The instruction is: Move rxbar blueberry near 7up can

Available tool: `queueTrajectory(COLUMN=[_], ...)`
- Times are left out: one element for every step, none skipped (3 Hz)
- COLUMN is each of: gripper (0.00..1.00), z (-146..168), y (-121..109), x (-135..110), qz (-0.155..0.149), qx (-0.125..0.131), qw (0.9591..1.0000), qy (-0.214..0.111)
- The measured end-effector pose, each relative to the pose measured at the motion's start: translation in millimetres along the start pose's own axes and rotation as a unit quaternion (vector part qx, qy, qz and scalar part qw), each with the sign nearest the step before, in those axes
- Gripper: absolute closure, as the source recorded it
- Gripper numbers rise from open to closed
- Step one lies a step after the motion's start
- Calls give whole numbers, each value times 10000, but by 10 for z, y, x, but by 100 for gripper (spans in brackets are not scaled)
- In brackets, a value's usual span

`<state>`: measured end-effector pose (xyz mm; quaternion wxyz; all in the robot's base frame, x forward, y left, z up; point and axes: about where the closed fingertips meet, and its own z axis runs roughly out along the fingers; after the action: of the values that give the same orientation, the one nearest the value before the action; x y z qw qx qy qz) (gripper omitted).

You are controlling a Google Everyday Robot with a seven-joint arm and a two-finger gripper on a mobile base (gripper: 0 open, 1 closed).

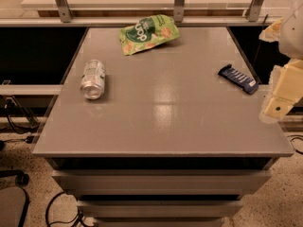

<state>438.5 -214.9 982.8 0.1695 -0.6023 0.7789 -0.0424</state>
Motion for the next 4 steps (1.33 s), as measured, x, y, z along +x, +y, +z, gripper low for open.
queueTrajectory(gripper=[0, 0, 0, 0], z=[0, 10, 187, 497], y=[0, -55, -191, -324], x=[0, -3, -125, -294], qz=[0, -10, -208, -459], qx=[1, 0, -186, -432], qw=[10000, 9999, 9991, 9970], qy=[0, -114, -325, -460])
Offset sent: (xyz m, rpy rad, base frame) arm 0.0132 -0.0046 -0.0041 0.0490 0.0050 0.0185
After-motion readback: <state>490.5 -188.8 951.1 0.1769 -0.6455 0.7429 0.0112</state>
